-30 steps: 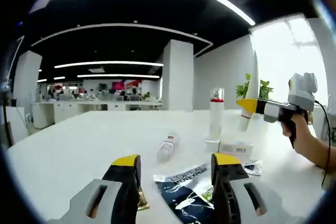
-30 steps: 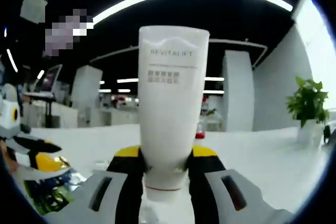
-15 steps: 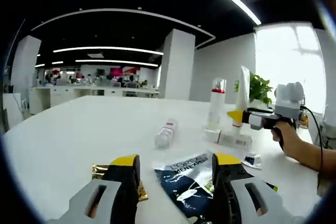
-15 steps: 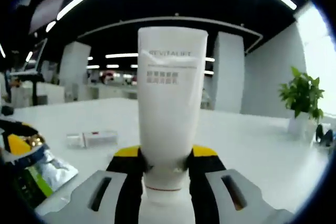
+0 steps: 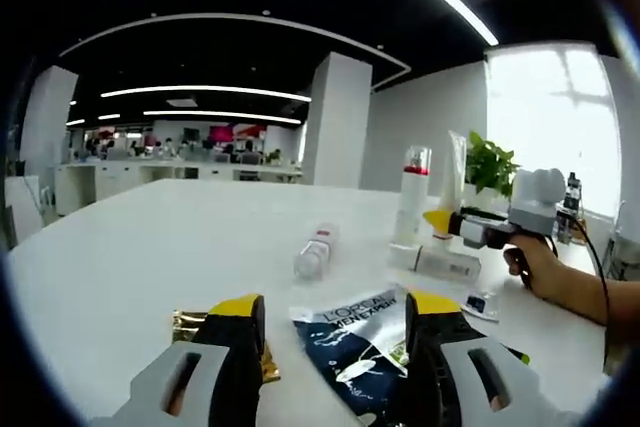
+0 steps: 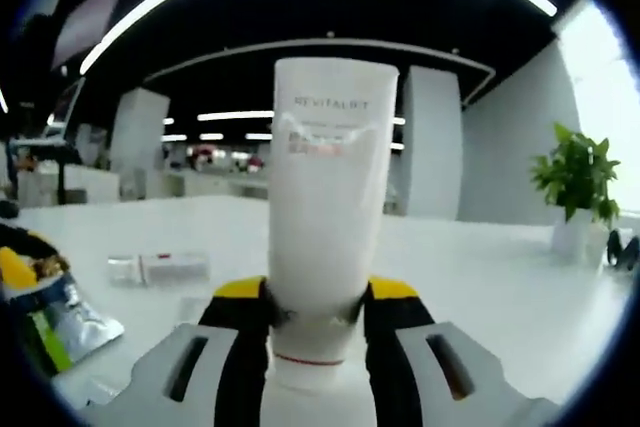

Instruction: Arrange the skincare products in the storage area until every visible bottle or jar stands upright without overlapping.

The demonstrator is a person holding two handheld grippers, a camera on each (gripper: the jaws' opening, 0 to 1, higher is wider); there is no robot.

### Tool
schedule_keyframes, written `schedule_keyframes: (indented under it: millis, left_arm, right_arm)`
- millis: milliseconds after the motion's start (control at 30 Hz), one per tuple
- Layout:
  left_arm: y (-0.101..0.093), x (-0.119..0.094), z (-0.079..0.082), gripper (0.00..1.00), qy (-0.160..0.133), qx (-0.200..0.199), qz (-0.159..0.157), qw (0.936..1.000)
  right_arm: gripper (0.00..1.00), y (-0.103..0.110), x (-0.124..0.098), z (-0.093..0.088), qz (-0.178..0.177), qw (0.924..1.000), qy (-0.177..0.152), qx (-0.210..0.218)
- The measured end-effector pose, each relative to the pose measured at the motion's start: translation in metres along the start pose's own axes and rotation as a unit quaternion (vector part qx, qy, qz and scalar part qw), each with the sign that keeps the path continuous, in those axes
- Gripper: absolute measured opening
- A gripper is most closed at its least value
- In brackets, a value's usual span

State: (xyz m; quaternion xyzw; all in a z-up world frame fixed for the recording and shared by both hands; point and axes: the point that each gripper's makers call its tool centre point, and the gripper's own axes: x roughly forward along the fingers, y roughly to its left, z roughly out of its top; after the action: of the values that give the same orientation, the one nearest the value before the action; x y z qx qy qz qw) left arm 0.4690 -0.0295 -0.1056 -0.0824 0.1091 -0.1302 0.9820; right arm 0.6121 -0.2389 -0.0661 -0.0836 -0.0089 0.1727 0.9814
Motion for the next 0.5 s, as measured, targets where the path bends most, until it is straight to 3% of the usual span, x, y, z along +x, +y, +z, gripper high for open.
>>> schedule_keyframes:
  millis: [133,167,300,400,500]
  left_arm:
    - [0.000,-0.002,0.000,0.59,-0.002,-0.006,0.001,1.0000]
    - [0.001,-0.002,0.000,0.59,-0.004,-0.008,0.001,1.0000]
    - [0.001,-0.004,0.001,0.59,-0.007,-0.013,0.002,0.9999]
    - [0.001,-0.005,0.000,0.59,-0.007,-0.012,0.002,0.9999]
    - [0.001,-0.006,0.000,0.58,-0.008,-0.014,0.004,0.9999]
  right_arm:
    - [0.40,-0.003,-0.010,0.005,0.005,1.0000,-0.004,0.006]
    - [0.41,-0.004,-0.014,-0.002,0.002,0.9997,0.019,0.015]
    - [0.38,0.003,-0.024,-0.017,0.023,0.9966,0.058,0.053]
    - [0.30,0.003,-0.017,-0.017,0.023,0.9972,0.054,0.047]
    - [0.30,0.003,-0.010,-0.018,0.017,0.9980,0.054,0.026]
